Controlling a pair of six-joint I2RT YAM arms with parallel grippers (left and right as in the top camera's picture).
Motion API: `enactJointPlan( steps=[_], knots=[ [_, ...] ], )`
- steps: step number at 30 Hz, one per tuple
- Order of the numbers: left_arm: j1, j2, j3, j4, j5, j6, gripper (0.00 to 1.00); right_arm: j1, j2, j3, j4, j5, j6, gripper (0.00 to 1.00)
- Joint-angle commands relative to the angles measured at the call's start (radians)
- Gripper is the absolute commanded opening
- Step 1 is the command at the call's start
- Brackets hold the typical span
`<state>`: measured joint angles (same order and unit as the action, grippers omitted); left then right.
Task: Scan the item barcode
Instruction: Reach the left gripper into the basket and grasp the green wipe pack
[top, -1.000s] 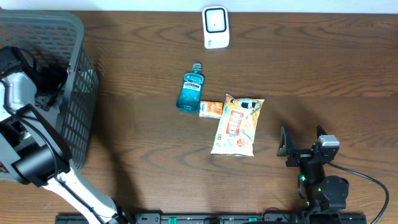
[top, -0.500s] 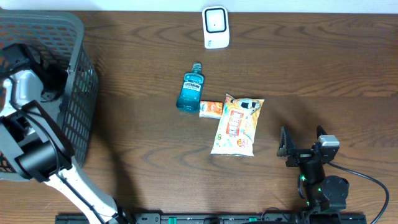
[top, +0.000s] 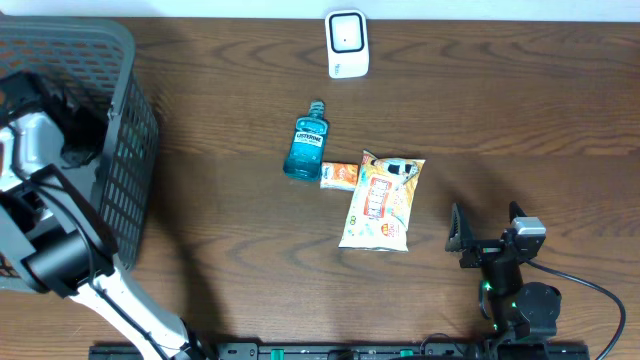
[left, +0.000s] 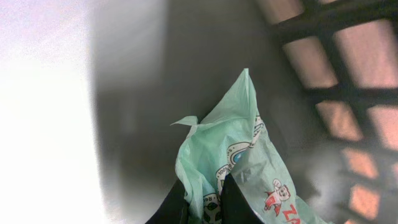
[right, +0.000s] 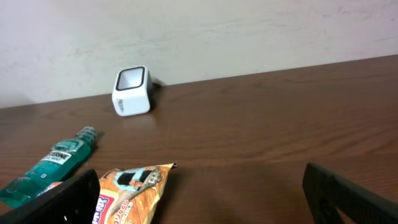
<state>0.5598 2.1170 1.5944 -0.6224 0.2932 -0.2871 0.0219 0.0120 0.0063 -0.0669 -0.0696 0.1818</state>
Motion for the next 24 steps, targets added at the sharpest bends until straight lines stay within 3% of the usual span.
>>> enactJointPlan(
  steps=[1,10,19,24],
  knots=[
    [0.057,-0.078,-0.034,-0.050,-0.043,0.024,0.07,0.004,-0.006,-0.001,-0.004,0.008,-0.007,0.99],
    [0.096,-0.407,-0.035,-0.093,-0.043,0.007,0.07,0.004,-0.006,-0.001,-0.004,0.008,-0.007,0.99],
    [0.095,-0.768,-0.035,-0.095,-0.040,-0.267,0.07,0.004,-0.006,-0.001,-0.004,0.008,-0.007,0.99],
    [0.063,-0.946,-0.035,-0.091,0.067,-0.274,0.07,0.004,-0.006,-0.001,-0.004,0.008,-0.007,0.99]
  ],
)
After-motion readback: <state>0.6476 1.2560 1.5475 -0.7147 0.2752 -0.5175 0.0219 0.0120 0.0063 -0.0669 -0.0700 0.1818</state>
